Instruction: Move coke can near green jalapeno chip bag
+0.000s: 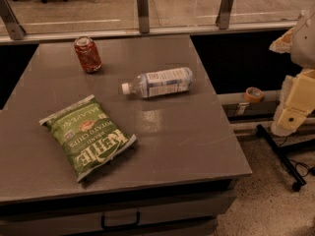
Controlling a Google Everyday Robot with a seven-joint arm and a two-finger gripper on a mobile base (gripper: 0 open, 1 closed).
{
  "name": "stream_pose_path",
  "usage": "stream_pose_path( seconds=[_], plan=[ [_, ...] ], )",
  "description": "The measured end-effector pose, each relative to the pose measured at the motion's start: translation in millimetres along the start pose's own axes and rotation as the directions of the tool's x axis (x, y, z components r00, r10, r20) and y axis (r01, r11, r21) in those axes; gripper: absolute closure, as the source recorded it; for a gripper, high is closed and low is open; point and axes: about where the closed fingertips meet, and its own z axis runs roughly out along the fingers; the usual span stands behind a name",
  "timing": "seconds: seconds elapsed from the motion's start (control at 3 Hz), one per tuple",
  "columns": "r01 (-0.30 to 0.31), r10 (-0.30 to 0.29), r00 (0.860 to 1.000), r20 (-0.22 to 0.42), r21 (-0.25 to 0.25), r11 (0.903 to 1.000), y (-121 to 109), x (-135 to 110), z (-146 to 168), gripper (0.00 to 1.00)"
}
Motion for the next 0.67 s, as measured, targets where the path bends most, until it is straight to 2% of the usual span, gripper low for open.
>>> stream_pose_path(
  seconds=[0.33,0.67],
  plan=[
    [0.0,0.0,1.0,0.001,0.0,1.0,-0.1,-0.2,0.0,0.0],
    [0.0,-0.001,0.995,0.095,0.01,0.9999,-23.3,-28.6,-1.5,0.0]
  ],
)
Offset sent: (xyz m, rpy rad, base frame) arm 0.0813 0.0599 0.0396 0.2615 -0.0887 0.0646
